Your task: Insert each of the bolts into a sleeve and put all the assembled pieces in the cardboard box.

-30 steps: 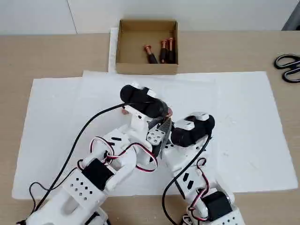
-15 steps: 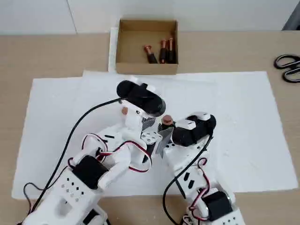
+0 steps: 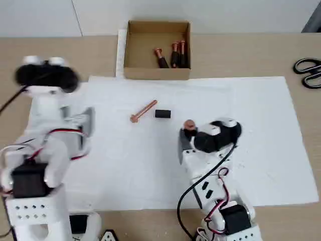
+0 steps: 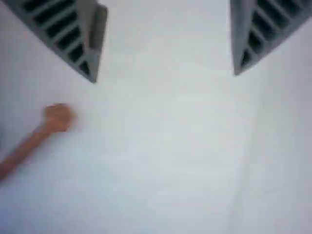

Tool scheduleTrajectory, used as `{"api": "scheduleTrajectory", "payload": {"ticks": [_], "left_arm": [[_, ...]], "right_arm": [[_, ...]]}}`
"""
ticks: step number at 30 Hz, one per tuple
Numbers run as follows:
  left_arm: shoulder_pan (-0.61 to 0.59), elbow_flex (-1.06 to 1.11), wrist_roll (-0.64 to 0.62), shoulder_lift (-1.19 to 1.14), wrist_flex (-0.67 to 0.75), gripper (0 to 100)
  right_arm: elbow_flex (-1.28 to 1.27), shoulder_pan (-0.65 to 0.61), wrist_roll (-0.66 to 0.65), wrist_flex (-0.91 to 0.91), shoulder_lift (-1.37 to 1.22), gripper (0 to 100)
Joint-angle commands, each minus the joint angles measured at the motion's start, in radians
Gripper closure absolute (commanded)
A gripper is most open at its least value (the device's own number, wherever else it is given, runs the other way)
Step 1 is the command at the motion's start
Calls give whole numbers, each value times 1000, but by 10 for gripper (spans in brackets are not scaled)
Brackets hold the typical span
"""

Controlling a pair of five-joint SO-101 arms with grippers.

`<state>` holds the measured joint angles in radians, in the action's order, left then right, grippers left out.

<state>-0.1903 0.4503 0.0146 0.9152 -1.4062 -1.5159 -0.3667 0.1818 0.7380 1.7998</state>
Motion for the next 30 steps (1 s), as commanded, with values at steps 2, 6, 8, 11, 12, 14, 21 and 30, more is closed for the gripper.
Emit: {"api": "scheduleTrajectory", "payload": {"ticks": [2, 6, 8, 11, 12, 14, 21, 30], "left_arm": [[-178, -41, 34, 12, -61, 825], [-218, -41, 32, 28, -124, 825], [-215, -38, 31, 69, -135, 825], [-206, -36, 31, 155, -132, 825], [-196, -35, 31, 187, -133, 825], [-173, -33, 31, 249, -135, 825], [-98, -12, 31, 436, -127, 826], [-95, 143, 31, 559, -117, 826]], "right_arm": [[63, 79, -66, 56, 2, 995], [180, 128, -75, 58, -4, 995], [265, 128, -78, 56, -51, 995], [422, 130, -98, 18, -251, 995], [485, 130, -98, -1, -343, 995], [621, 127, -101, -39, -553, 995], [1151, 122, -95, -156, -1257, 995], [1562, 25, -95, -318, -1756, 995]]}}
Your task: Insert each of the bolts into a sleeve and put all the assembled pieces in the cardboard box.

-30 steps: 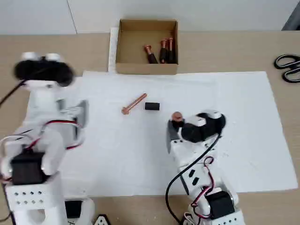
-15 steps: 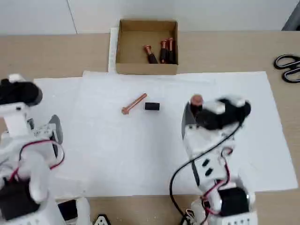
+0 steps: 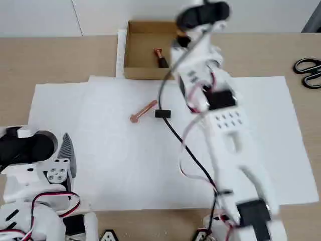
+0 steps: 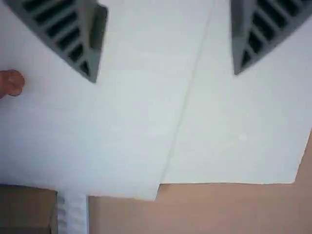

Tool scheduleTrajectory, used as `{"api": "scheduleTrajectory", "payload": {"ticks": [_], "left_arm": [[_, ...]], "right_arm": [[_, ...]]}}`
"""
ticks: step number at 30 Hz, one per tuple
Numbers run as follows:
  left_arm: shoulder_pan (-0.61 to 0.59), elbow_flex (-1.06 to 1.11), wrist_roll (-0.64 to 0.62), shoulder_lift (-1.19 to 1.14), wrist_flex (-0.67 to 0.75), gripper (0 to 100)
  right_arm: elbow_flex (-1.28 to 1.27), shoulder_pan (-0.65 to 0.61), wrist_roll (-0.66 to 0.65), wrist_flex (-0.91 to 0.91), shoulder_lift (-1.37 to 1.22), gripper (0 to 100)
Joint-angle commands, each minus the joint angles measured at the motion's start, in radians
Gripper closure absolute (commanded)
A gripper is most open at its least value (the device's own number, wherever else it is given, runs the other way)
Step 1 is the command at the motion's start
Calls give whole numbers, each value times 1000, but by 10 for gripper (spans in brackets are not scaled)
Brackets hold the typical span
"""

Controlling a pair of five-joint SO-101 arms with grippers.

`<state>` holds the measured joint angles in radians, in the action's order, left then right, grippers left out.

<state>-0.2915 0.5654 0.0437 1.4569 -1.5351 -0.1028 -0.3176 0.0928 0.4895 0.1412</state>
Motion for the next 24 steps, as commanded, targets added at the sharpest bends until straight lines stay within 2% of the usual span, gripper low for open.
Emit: {"api": "scheduleTrajectory", "payload": {"ticks": [1, 12, 24], "left_arm": [[5, 45, 2, 25, 28, 826], [6, 186, 0, 100, 110, 870], [6, 196, 0, 135, 103, 870]], "right_arm": [[170, -33, -6, -88, -137, 995], [382, -36, -8, -268, -510, 995], [646, -39, -12, -266, -799, 994]]}}
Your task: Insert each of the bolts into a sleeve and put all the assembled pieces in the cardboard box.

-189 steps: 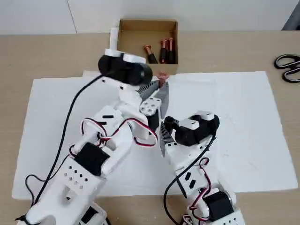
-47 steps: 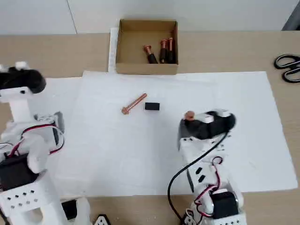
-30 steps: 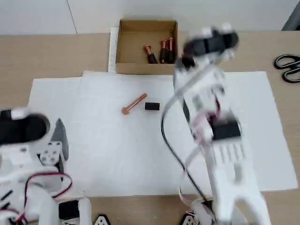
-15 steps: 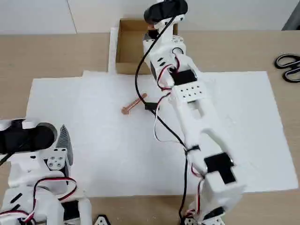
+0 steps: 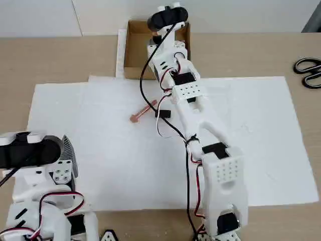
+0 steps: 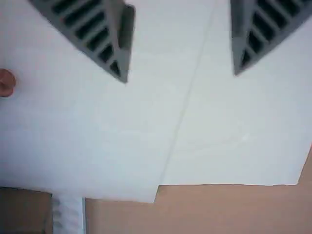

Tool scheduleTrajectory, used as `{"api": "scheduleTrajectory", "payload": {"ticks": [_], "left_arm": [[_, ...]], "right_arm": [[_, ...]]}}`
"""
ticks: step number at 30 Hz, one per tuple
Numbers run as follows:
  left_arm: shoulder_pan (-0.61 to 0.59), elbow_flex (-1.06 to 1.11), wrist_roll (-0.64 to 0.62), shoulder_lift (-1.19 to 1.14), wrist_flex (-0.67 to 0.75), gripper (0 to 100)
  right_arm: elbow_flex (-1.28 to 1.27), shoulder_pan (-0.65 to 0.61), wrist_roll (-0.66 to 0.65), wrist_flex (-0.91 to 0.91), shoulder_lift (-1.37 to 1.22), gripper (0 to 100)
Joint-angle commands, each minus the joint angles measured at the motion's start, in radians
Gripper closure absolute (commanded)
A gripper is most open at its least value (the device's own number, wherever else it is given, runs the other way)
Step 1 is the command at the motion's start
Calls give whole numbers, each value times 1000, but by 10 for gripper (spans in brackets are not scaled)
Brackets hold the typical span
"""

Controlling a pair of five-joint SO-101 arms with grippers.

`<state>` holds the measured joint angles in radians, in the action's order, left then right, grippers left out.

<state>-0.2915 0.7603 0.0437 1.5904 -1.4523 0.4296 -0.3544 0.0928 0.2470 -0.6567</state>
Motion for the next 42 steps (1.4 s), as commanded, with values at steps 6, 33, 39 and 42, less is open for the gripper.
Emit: {"api": "scheduleTrajectory", "payload": {"ticks": [6, 33, 39, 42], "left_arm": [[6, 2, 0, 0, 20, 870], [2, 1, -57, 3, 18, 870], [0, -7, -152, 5, 18, 870], [-11, -7, -157, 5, 9, 870]], "right_arm": [[147, -2, -12, -24, -74, 909], [146, 22, -9, 819, 305, 793], [141, 19, -12, 1107, 369, 791], [141, 24, -15, 1222, 369, 791]]}}
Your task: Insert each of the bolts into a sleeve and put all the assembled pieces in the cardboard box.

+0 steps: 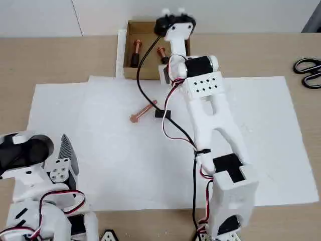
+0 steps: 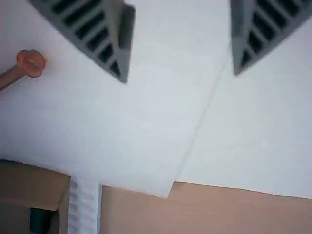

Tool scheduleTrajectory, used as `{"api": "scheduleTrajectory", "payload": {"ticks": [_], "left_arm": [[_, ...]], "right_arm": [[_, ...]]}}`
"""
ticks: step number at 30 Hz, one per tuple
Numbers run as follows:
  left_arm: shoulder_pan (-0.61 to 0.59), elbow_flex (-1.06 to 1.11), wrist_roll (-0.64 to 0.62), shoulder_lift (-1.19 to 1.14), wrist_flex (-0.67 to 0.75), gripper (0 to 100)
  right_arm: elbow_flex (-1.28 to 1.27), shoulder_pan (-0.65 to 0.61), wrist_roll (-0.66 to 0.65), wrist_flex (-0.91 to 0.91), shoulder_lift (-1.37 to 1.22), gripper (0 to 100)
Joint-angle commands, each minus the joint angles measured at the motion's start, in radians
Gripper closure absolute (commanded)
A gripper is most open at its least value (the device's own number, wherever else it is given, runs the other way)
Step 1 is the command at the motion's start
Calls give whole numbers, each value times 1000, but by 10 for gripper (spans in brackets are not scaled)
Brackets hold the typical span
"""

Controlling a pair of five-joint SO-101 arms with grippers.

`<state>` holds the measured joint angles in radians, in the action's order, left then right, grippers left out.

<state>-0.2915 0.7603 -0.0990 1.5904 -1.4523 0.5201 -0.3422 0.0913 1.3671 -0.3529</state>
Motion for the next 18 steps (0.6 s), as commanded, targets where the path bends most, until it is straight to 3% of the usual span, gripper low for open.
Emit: {"api": "scheduleTrajectory", "payload": {"ticks": [1, 11, 18], "left_arm": [[-23, -7, -14, 5, 6, 870], [-75, -2, -14, 5, 5, 870], [-75, -1, -12, 5, -8, 870]], "right_arm": [[51, 12, -18, 134, 65, 791], [51, -153, -451, 255, 28, 790], [55, -154, -528, 265, -145, 790]]}}
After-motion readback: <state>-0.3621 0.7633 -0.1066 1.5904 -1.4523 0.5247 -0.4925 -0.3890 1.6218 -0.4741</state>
